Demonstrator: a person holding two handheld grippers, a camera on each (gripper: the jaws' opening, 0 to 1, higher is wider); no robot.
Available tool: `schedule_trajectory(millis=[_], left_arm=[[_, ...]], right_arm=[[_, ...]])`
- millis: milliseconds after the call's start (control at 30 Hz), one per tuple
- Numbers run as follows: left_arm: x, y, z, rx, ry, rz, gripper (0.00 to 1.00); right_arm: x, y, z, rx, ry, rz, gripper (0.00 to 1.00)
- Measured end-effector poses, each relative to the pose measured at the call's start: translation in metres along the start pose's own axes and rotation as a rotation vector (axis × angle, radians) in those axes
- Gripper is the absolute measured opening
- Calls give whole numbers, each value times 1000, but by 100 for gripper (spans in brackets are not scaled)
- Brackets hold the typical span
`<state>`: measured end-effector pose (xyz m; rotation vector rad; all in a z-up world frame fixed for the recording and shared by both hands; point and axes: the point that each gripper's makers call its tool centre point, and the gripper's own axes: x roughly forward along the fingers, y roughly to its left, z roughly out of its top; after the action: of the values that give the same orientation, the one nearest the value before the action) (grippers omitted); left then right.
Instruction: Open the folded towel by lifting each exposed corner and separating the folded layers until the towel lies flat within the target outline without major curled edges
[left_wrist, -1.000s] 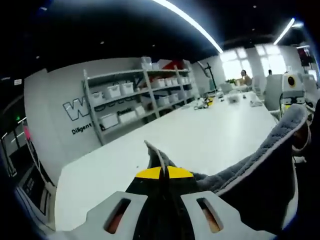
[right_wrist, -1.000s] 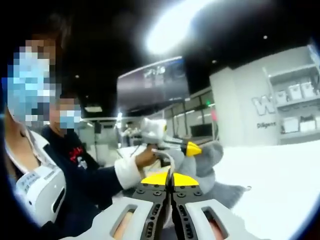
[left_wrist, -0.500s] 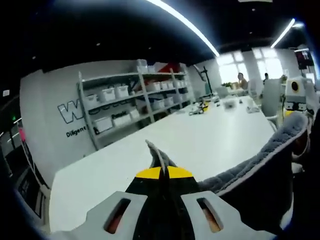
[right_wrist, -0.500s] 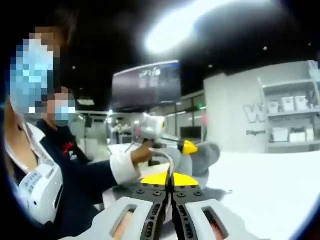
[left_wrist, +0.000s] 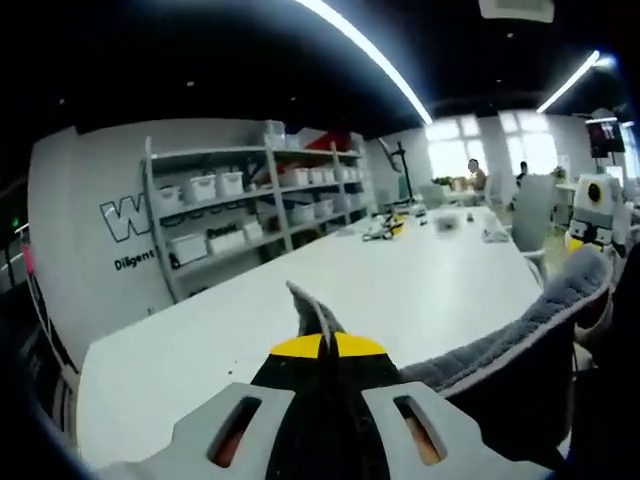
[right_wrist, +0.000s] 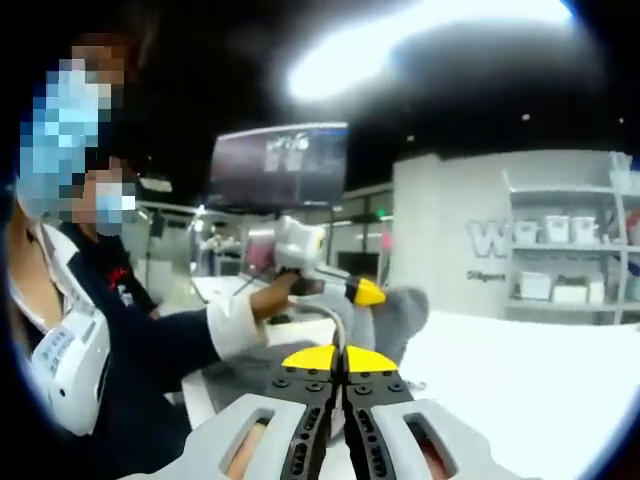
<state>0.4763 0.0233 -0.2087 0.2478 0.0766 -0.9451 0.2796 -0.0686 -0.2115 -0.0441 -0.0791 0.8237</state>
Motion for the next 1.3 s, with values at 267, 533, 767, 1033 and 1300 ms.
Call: schedule_trajectory(millis=[267,533,767,1033,1300], left_arm=[[13,-13,9,-17,-26,-33,2],[32,-31,27,6,-58,-63,2],[51,-47,35,34,-77,-81,2],[65,-62,51,8,-116,-139,1],[85,-72,58,47,-127,-163,1]], right_arm=[[-18,-15,5,-24,9,-45,0],[-36,-25,6,-47,26,-88,0],[-49,-33,8,-65,54,-112,0],[-64,-46,12,-116,60,-176,0],[-79,-60,12,-114,73,-212,0]])
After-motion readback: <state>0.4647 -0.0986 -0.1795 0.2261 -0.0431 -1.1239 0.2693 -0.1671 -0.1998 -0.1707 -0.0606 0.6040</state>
